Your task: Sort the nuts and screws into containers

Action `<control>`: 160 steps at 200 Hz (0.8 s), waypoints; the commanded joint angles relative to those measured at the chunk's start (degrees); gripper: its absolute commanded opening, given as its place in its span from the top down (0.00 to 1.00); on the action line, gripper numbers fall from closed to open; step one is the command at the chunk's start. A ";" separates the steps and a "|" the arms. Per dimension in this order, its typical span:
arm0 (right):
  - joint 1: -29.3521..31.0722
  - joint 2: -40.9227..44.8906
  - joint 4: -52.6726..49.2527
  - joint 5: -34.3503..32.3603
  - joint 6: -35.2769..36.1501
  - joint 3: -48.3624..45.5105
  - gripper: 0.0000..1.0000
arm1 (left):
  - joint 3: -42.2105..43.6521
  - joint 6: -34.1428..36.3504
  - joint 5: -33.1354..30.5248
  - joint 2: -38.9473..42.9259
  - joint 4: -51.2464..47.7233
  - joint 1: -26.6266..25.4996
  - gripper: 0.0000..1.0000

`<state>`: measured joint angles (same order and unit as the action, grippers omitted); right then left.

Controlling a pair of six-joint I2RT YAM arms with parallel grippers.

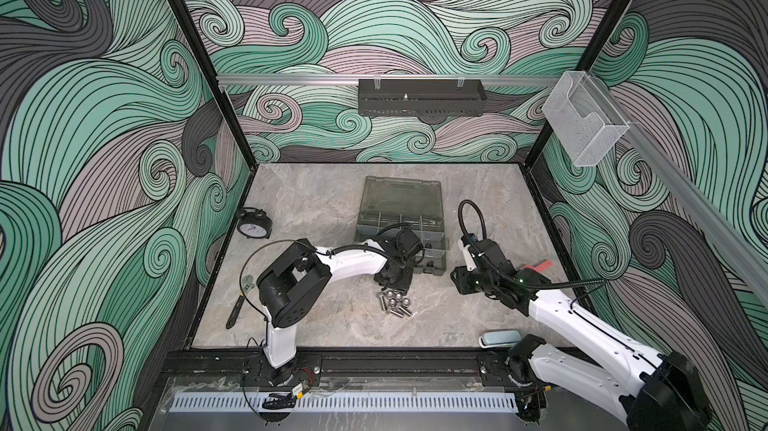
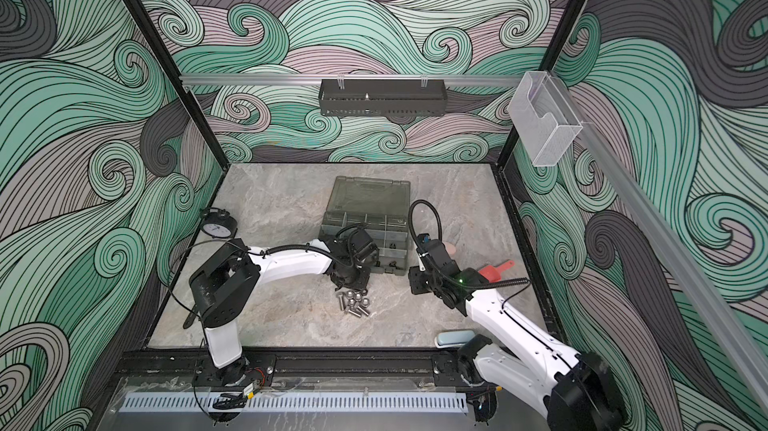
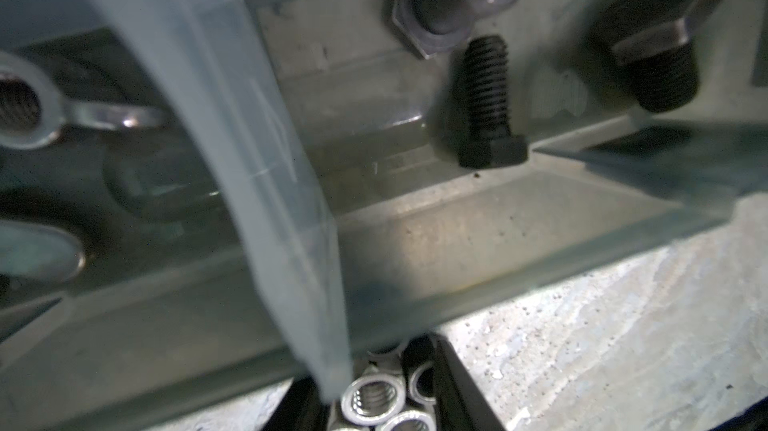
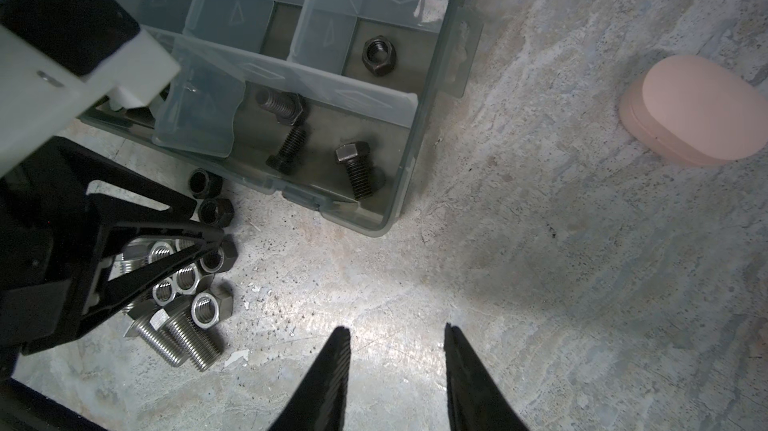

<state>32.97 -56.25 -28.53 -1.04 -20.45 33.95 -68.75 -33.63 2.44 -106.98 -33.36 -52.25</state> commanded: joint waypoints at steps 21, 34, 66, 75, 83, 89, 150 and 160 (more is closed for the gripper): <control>0.54 0.53 -0.55 0.32 -0.82 -0.62 0.61 | -3.19 0.56 -0.33 -2.88 -0.89 0.32 0.60; 0.57 0.61 -0.55 0.27 -0.87 -0.60 0.61 | -4.00 1.01 -0.20 -3.86 -1.00 0.32 0.60; 0.60 0.88 -0.69 0.01 -0.91 -0.73 0.61 | -4.39 1.28 0.37 -4.89 -0.96 0.06 0.63; 0.62 0.96 -0.59 -0.01 -0.95 -0.79 0.61 | -4.26 1.28 0.38 -4.94 -1.01 -0.07 0.64; 0.64 0.88 -0.59 -0.02 -1.03 -0.89 0.61 | -4.09 1.37 0.38 -4.99 -1.00 -0.22 0.66; 0.67 0.87 -0.48 -0.02 -1.08 -0.90 0.61 | -4.03 1.46 0.38 -4.98 -1.00 -0.30 0.67; 0.77 1.12 -0.42 -0.10 -1.03 -0.89 0.61 | -4.07 1.58 0.73 -4.73 -1.21 -0.79 0.78; 0.78 1.34 -0.58 -0.10 -1.03 -0.89 0.61 | -4.62 1.61 1.35 -4.41 -1.48 -0.79 0.78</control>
<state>33.32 -56.05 -28.53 -1.06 -21.10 33.58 -72.12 -32.40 2.79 -110.52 -33.32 -52.64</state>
